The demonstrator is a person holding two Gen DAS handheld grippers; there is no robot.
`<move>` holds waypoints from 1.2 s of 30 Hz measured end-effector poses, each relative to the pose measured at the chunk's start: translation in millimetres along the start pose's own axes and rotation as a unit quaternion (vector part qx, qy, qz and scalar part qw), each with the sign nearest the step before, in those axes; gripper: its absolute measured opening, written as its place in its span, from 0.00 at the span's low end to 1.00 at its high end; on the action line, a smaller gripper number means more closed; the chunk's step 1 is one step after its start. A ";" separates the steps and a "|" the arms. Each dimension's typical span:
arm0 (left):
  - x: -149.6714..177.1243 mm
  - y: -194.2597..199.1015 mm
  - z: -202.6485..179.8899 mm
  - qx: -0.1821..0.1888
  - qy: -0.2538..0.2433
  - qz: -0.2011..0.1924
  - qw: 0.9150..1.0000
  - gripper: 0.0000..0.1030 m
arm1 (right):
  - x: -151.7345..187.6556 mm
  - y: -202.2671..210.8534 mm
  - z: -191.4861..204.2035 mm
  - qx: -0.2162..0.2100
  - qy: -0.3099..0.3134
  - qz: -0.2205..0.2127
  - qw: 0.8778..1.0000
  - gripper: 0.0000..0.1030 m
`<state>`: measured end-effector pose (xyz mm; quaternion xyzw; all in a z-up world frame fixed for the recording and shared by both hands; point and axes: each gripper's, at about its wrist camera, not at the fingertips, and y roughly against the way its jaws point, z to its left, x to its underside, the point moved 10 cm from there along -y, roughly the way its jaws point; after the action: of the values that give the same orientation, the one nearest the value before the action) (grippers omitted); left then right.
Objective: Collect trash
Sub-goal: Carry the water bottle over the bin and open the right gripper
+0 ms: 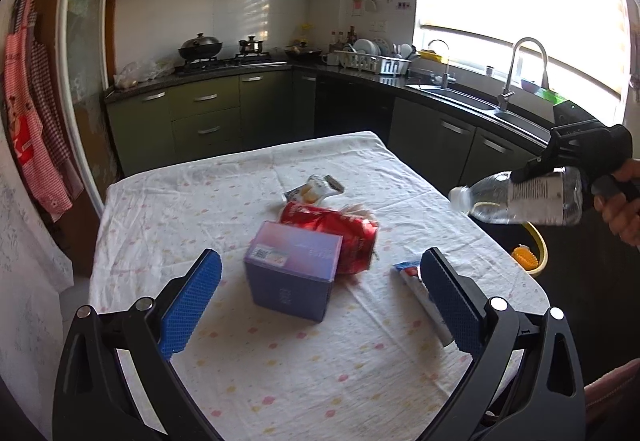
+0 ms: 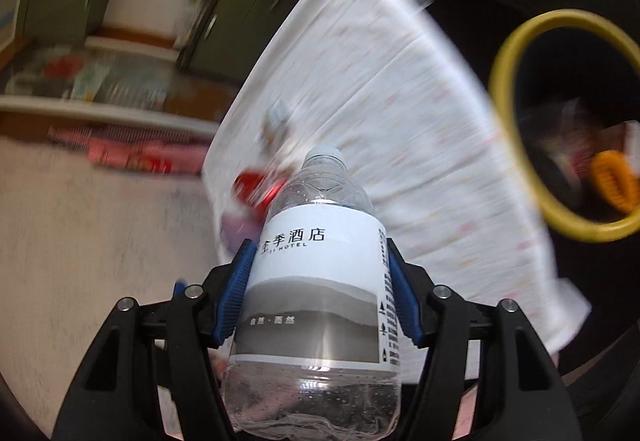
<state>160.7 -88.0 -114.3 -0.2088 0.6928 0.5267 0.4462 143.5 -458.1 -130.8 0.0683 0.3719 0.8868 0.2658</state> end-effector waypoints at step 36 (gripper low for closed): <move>14.0 -34.4 -8.1 -0.008 -0.011 0.038 0.999 0.95 | -13.5 21.2 -73.8 0.075 0.029 -0.158 0.984 0.74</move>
<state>176.4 -105.2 -144.4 -0.1797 0.6914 0.5508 0.4316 122.5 -523.4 -167.7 0.0030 0.4510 0.8049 0.3856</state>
